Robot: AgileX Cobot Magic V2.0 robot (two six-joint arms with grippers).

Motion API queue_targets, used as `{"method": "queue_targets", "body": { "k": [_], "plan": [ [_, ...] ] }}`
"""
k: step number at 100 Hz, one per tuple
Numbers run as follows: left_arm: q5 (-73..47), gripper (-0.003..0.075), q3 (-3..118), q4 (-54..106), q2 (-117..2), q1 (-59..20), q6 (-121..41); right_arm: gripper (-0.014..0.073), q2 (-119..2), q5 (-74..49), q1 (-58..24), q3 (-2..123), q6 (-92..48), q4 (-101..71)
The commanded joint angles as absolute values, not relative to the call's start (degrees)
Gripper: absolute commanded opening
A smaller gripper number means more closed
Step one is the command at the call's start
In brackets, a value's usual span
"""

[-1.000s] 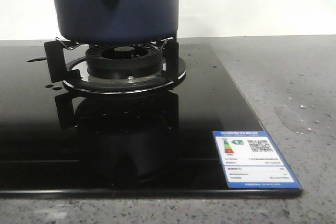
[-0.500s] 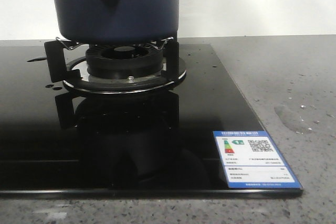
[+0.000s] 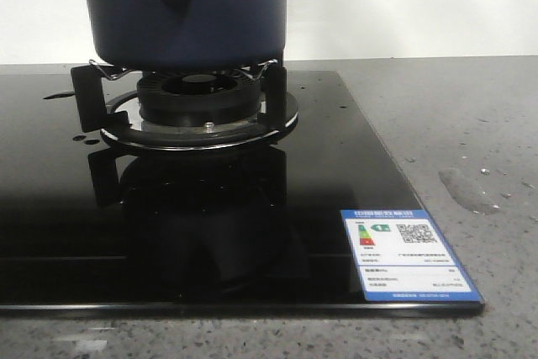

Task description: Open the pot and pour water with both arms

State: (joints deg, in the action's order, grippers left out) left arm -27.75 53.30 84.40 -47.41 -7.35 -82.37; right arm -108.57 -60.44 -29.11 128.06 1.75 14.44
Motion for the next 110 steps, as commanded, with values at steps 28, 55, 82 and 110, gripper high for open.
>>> {"method": "queue_targets", "body": {
  "k": [28, 55, 82, 110],
  "plan": [
    [-25.18, 0.0221, 55.17, 87.37, -46.58, -8.75, -81.9, -0.0041, -105.56, -52.62, -34.49, 130.12, 4.72, 38.63],
    [-24.19, 0.0221, 55.17, 86.15, -46.58, -10.74, -81.9, -0.0041, -108.04, -52.59, -37.81, 130.12, 4.72, 47.43],
    [-21.05, 0.0221, 55.17, 85.21, -46.21, -12.69, -81.9, -0.0041, -110.01, -52.81, -41.2, 130.12, 4.72, 60.31],
    [-17.38, 0.0221, 55.17, 84.18, -46.08, -15.42, -81.9, -0.0041, -110.0, -51.63, -42.29, 130.12, 4.77, 67.5]
  ]
}}
